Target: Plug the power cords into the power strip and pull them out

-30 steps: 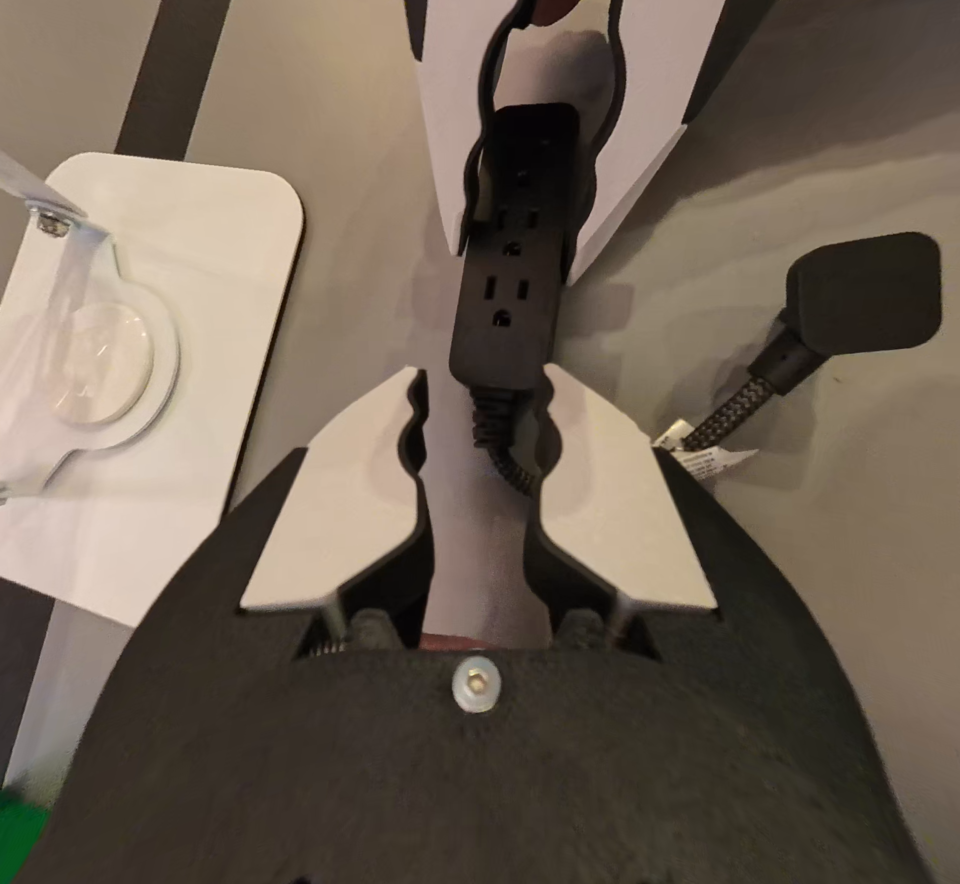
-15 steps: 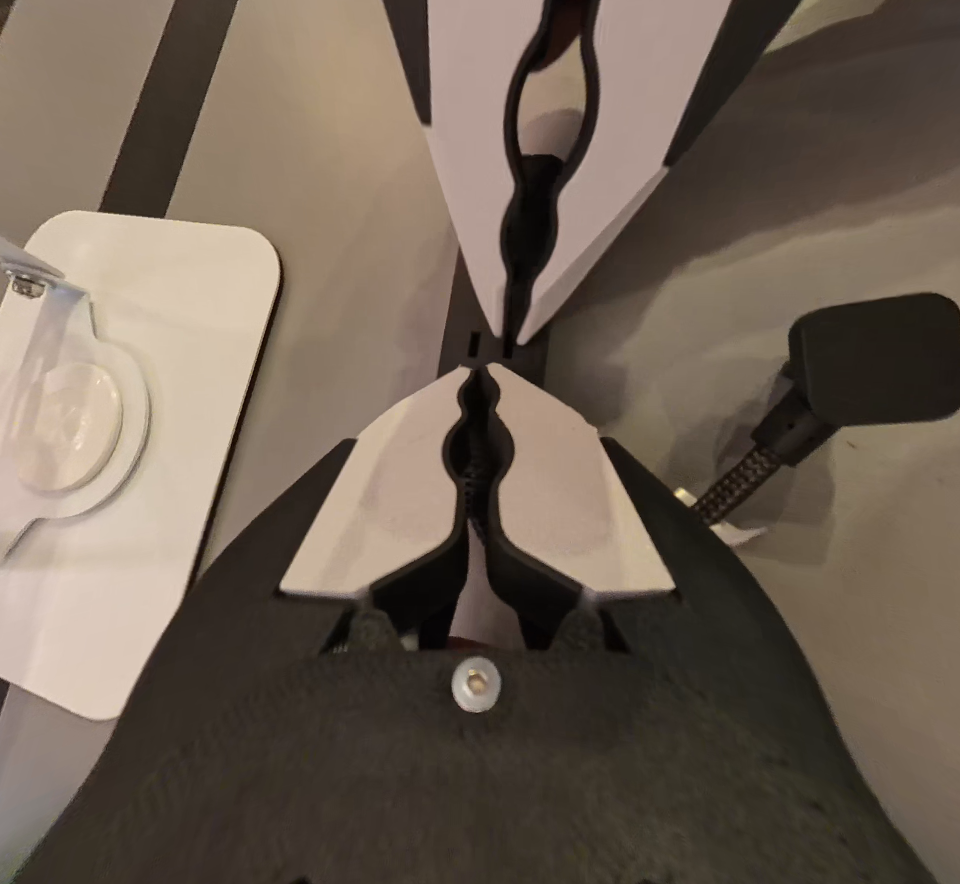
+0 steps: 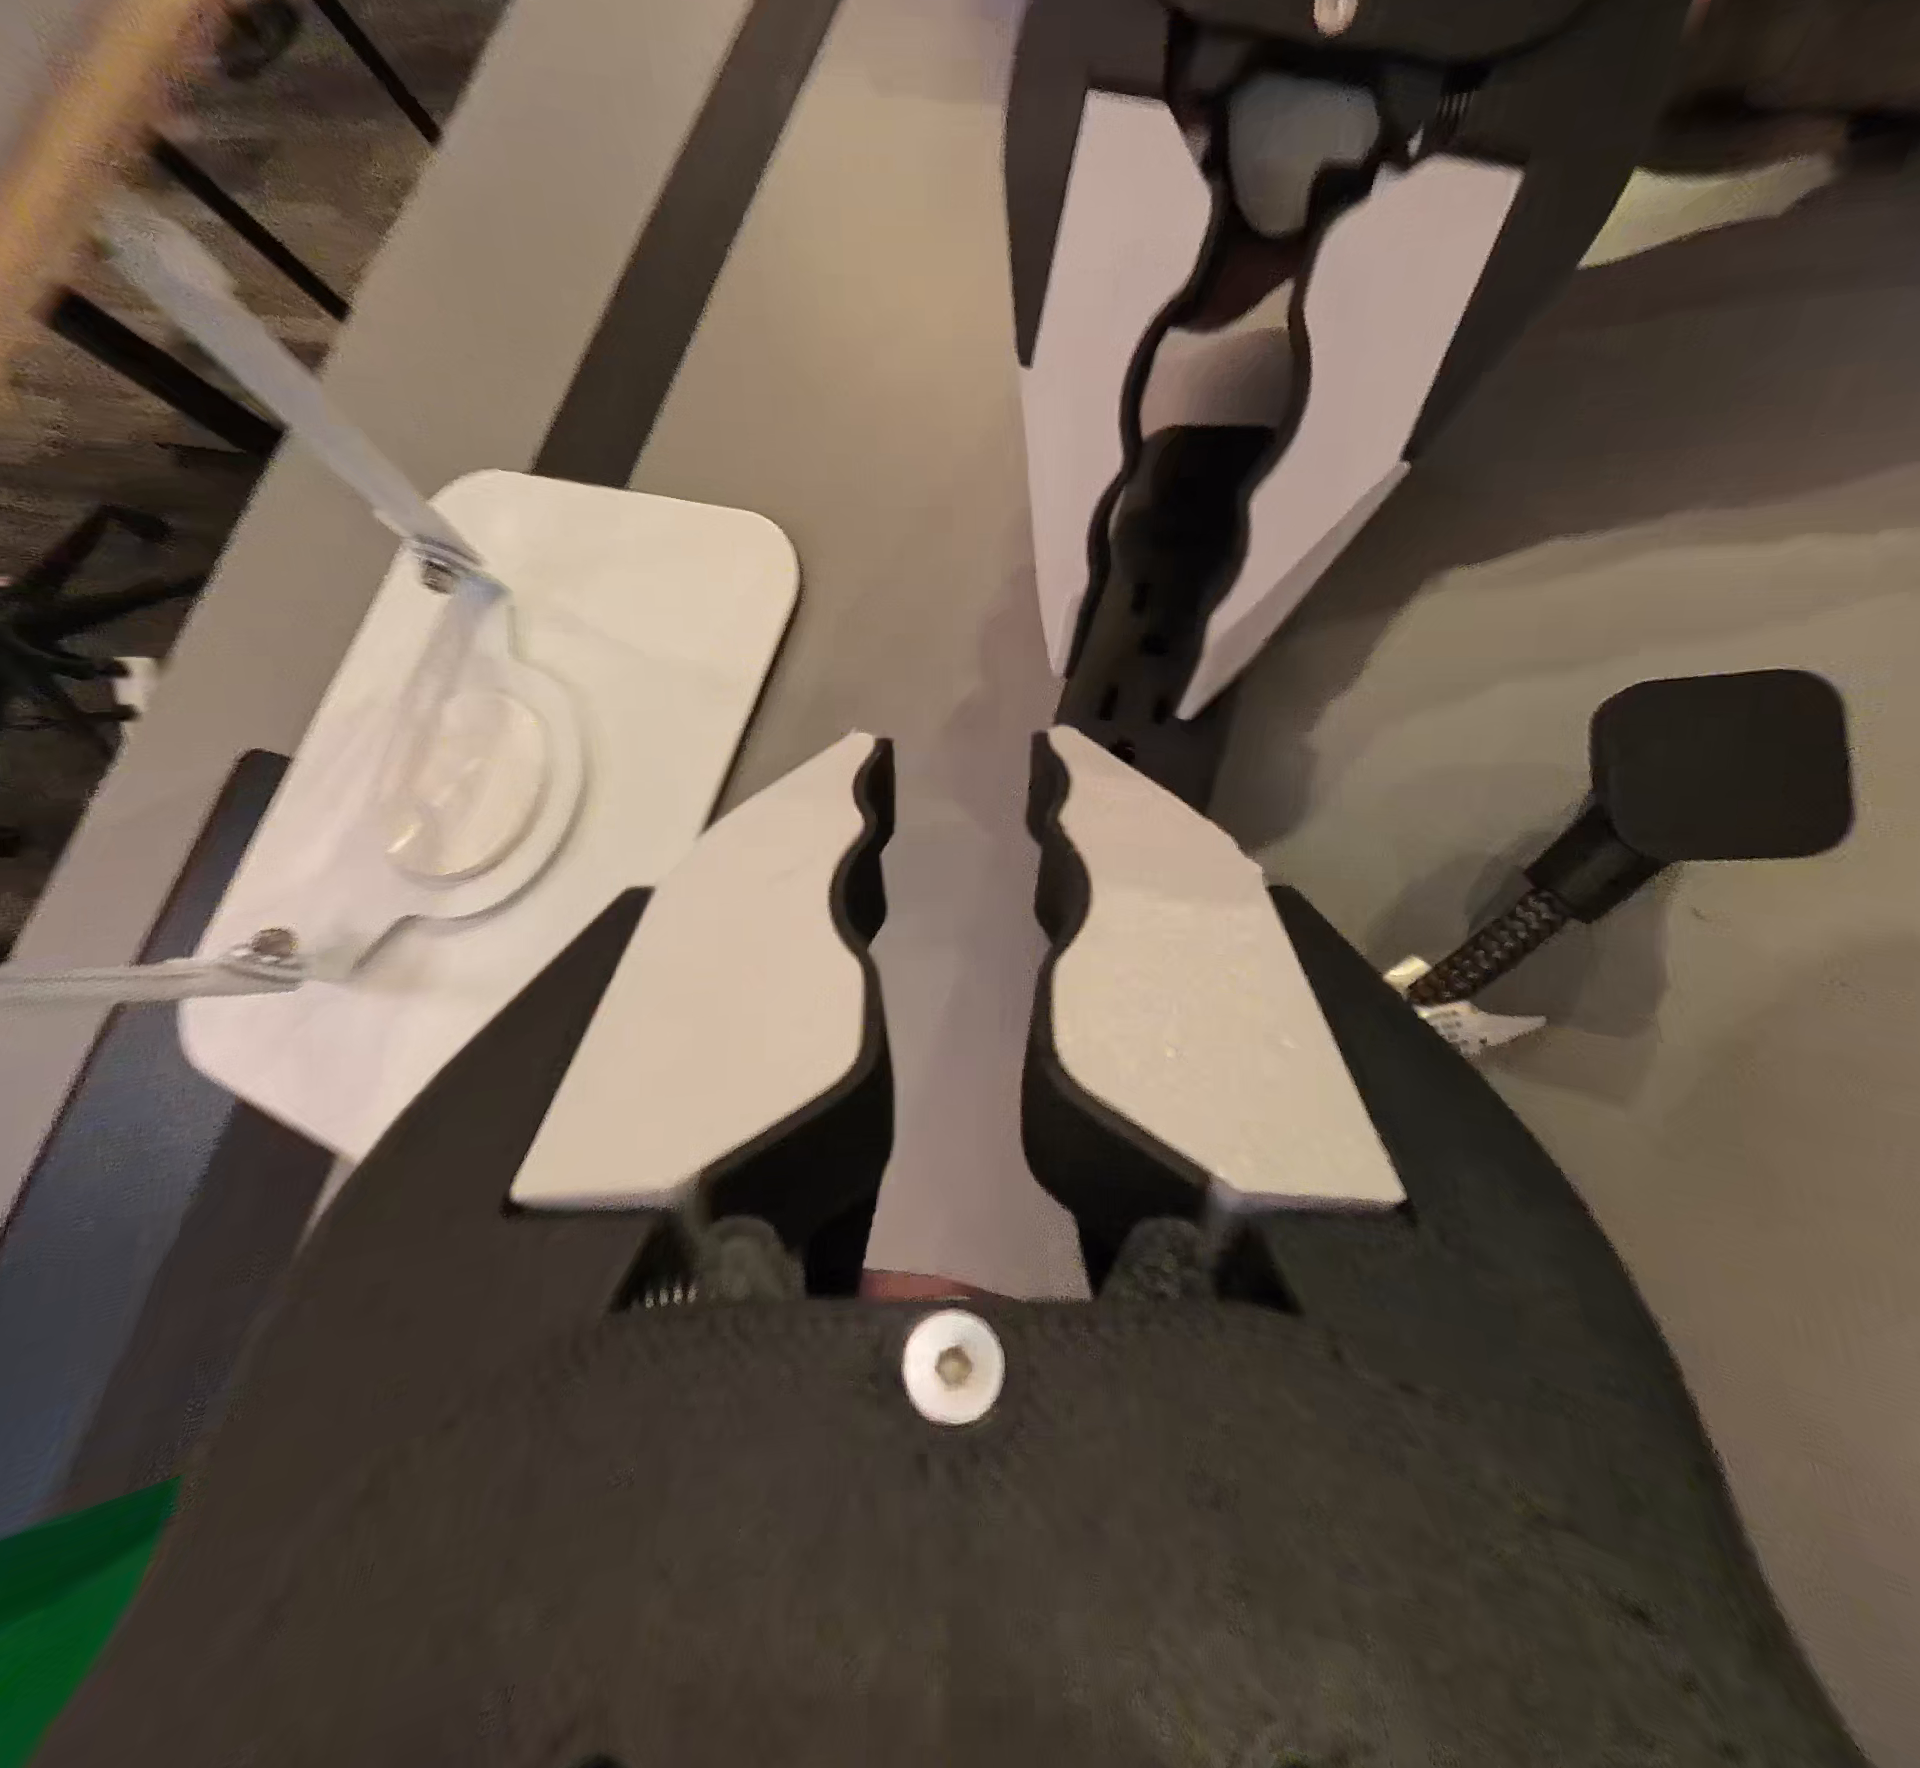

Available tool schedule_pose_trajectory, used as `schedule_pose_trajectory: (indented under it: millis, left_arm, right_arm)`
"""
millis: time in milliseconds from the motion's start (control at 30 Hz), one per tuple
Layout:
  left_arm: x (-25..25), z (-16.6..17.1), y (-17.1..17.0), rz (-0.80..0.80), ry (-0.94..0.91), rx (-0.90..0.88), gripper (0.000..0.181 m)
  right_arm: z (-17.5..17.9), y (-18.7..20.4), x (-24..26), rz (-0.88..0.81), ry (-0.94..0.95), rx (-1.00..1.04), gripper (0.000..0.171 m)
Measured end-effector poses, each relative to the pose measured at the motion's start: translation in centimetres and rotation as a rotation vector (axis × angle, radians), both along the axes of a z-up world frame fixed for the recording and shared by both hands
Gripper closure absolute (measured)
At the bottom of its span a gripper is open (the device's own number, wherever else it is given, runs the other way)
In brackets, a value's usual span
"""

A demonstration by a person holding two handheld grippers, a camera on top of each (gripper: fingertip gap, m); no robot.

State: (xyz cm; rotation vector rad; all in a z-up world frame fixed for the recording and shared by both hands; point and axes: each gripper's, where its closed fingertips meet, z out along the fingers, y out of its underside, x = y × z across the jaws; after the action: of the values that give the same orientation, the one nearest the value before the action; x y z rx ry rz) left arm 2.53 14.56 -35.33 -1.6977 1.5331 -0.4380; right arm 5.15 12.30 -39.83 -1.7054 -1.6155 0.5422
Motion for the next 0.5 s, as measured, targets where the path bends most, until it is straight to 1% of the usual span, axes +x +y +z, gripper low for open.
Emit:
schedule_pose_trajectory:
  millis: [67,167,233,300,400,500]
  left_arm:
    - [-1.0,2.4,0.2,0.021,-0.024,0.043,0.155]
    - [-3.8,6.3,0.9,0.098,-0.045,0.122,0.153]
    - [-6.7,8.4,1.7,0.176,-0.039,0.171,0.153]
    - [-10.4,9.6,2.8,0.278,-0.014,0.213,0.153]
    - [-16.2,9.6,4.4,0.439,0.028,0.196,0.156]
    - [-21.5,7.2,5.4,0.575,0.122,0.109,0.155]
  right_arm:
    - [0.1,-0.2,-0.3,0.011,0.011,0.004,0.144]
    - [0.3,-0.2,-0.4,0.016,0.020,0.017,0.142]
    - [0.8,-0.2,-0.5,0.017,0.050,0.017,0.141]
    - [1.3,0.0,-0.6,0.014,0.079,0.029,0.140]
    - [2.0,0.1,-0.8,0.012,0.111,0.048,0.140]
    - [2.4,0.1,-0.9,0.011,0.128,0.062,0.141]
